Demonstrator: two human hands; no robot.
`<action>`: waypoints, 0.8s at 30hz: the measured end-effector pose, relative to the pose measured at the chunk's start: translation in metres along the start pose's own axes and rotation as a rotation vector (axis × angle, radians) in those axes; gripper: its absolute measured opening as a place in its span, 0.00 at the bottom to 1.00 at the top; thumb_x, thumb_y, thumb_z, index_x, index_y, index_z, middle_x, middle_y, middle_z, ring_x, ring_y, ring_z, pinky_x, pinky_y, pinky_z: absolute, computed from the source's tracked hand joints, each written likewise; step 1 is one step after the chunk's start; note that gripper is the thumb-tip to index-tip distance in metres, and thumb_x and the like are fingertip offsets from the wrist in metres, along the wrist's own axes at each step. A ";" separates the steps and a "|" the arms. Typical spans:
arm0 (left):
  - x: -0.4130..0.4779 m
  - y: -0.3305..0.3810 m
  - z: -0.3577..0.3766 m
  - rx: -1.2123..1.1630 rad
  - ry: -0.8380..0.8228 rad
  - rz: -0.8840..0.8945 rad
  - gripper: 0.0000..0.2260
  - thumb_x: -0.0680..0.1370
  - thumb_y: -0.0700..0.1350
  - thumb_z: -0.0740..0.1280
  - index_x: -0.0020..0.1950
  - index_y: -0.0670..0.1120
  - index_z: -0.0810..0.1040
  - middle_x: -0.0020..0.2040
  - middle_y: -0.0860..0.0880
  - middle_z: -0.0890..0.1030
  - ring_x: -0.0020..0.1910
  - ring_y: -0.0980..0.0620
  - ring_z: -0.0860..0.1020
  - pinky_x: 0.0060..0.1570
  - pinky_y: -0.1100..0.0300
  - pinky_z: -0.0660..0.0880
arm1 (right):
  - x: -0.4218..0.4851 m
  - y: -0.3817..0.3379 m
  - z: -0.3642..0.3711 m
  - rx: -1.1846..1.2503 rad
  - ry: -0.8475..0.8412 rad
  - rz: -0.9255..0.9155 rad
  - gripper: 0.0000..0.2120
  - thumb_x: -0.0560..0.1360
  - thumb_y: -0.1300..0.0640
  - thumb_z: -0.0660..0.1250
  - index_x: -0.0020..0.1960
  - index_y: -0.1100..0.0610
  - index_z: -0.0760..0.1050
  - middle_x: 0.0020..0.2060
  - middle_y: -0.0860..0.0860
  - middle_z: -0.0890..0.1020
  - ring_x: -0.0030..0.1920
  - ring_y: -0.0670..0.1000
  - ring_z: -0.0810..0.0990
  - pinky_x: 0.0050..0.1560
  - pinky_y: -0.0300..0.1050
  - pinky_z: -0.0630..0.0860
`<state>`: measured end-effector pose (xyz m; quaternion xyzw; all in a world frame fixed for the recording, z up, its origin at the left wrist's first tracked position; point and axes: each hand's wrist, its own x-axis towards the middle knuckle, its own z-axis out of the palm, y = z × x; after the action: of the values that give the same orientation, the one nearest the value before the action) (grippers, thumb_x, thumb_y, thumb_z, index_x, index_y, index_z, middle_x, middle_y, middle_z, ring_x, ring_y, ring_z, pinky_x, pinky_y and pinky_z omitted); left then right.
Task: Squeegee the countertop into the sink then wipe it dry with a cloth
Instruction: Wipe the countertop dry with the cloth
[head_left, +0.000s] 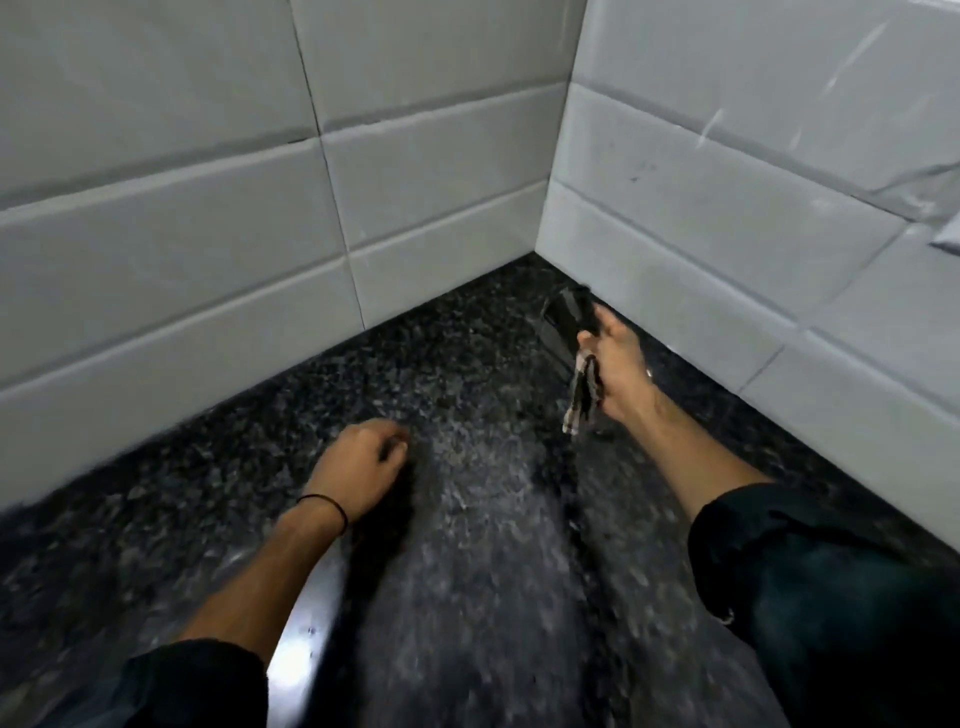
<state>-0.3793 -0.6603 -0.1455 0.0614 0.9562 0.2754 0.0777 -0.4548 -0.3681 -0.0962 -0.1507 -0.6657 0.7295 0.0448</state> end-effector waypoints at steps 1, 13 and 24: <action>0.016 -0.006 -0.001 0.024 0.018 0.020 0.11 0.78 0.49 0.60 0.55 0.48 0.80 0.54 0.49 0.81 0.53 0.47 0.79 0.53 0.53 0.76 | 0.023 -0.004 0.005 -0.142 0.015 -0.097 0.21 0.78 0.73 0.56 0.68 0.60 0.73 0.57 0.52 0.81 0.51 0.44 0.82 0.52 0.35 0.77; 0.135 -0.043 0.026 0.254 0.156 -0.018 0.25 0.81 0.60 0.49 0.77 0.56 0.59 0.80 0.54 0.54 0.79 0.50 0.52 0.73 0.43 0.54 | 0.197 0.088 0.041 -1.368 -0.329 -0.361 0.26 0.83 0.43 0.48 0.79 0.50 0.57 0.79 0.52 0.56 0.79 0.55 0.53 0.77 0.55 0.51; 0.152 -0.054 0.047 0.289 0.171 -0.096 0.27 0.79 0.64 0.41 0.78 0.62 0.46 0.80 0.57 0.46 0.79 0.54 0.44 0.76 0.44 0.44 | 0.266 0.082 0.065 -1.503 -0.179 -0.222 0.28 0.83 0.42 0.42 0.81 0.52 0.49 0.80 0.52 0.46 0.80 0.52 0.43 0.78 0.55 0.41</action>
<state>-0.5235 -0.6575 -0.2308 0.0023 0.9908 0.1352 -0.0006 -0.7148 -0.3689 -0.2154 -0.0130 -0.9953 0.0811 -0.0508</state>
